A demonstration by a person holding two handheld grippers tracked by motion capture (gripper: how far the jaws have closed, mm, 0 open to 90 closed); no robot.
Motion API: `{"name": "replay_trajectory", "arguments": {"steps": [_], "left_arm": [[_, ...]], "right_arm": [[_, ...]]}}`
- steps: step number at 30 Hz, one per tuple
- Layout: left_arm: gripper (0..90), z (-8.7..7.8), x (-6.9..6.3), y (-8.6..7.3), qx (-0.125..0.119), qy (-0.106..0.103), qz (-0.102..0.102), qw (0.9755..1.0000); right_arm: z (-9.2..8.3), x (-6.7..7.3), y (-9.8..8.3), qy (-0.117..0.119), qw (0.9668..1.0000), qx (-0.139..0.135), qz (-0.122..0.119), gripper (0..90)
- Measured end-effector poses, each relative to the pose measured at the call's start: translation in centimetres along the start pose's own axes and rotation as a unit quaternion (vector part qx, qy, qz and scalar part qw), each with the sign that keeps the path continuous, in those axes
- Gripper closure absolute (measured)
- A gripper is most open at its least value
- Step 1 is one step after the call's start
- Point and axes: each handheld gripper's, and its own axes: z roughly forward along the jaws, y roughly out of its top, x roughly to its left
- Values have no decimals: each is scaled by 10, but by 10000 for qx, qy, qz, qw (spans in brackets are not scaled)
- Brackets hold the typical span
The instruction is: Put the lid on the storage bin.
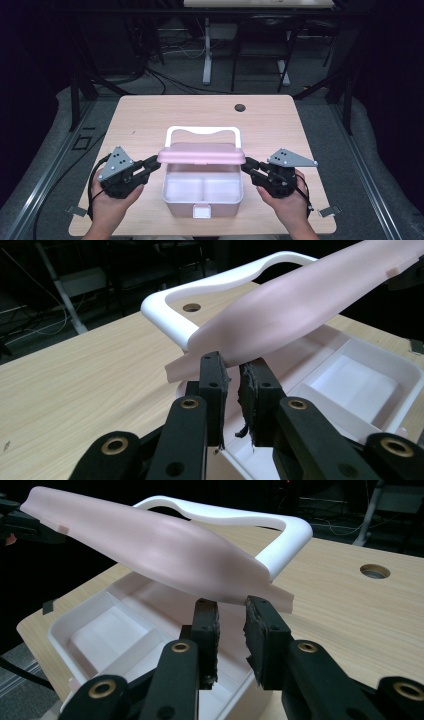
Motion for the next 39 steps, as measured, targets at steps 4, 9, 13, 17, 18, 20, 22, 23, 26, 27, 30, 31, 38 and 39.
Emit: {"name": "replay_trajectory", "arguments": {"steps": [4, 9, 13, 17, 18, 20, 22, 23, 26, 27, 30, 31, 38, 39], "left_arm": [[804, -1, -2, -5, -6, -4, -11, 10000], [807, -2, -5, -14, 22, 0, -1, 10000], [809, -3, -7, -20, 18, -22, -20, 10000], [811, -3, -9, -26, -7, -37, -45, 10000], [810, -4, -10, -28, 2, -47, -56, 10000], [810, -4, -10, -31, 22, -84, -49, 10000], [810, -4, -11, -34, 35, -106, -76, 9999], [809, -4, -11, -36, 43, -113, -95, 9999], [813, -4, -12, -40, 110, -132, -63, 9998], [814, -4, -12, -42, 140, -142, -64, 9998], [817, -4, -13, -45, 169, -157, -67, 9997], [817, -4, -13, -46, 195, -161, -63, 9997], [823, -3, -14, -51, 252, -185, -94, 9995], [823, -3, -14, -51, 278, -190, -88, 9994]], "right_arm": [[0, 1, -5, 27, 10000, 13, 13, 749], [-1, 1, -12, 86, 9999, 39, 39, 752], [-1, 2, -19, 136, 9999, 53, 55, 755], [-2, 2, -26, 176, 9998, 54, 48, 758], [-2, 2, -28, 181, 9998, 56, 50, 761], [-2, 1, -32, 205, 9998, 4, 39, 769], [-3, 1, -35, 233, 9997, 21, 84, 778], [-3, 0, -36, 236, 9997, 19, 78, 781], [-4, 0, -41, 287, 9995, 48, 143, 786], [-4, 0, -42, 331, 9993, 91, 151, 786], [-4, 0, -47, 339, 9991, 122, 211, 790], [-3, 0, -48, 314, 9993, 90, 202, 790], [-1, 1, -53, 359, 9989, 155, 246, 792], [-2, 1, -53, 363, 9988, 191, 255, 792]]}}
